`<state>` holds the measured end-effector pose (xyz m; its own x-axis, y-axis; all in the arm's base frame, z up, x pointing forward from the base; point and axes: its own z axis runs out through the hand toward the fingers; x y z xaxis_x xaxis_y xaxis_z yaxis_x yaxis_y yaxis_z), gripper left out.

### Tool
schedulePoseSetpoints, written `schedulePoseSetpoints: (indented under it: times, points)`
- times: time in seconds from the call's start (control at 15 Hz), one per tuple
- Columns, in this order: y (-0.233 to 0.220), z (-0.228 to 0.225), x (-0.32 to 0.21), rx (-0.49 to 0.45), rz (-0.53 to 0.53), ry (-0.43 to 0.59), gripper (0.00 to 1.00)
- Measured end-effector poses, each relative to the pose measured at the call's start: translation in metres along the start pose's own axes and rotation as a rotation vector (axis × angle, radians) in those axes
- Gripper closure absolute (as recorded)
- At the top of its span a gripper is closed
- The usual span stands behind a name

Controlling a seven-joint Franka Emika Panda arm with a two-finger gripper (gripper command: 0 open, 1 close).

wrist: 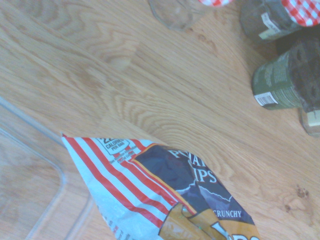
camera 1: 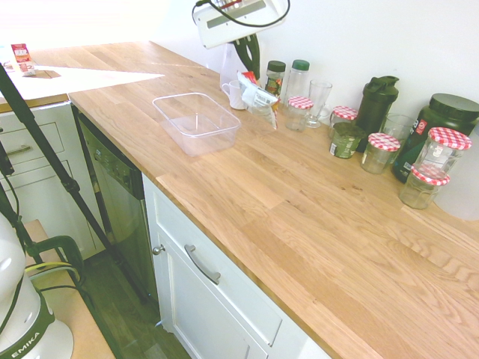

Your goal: Put the chip bag into the container

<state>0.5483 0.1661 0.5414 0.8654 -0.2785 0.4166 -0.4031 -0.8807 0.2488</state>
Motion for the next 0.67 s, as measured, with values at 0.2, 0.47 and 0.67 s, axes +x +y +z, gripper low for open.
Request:
schedulePoseSetpoints:
  times: [0.2, 0.47, 0.67]
  points:
    - [-0.031, -0.028, -0.026, 0.007, -0.03, 0.021, 1.0]
    - [-0.067, -0.066, -0.072, 0.024, -0.087, 0.043, 1.0]
    - [-0.084, -0.081, -0.102, 0.031, -0.118, 0.052, 1.0]
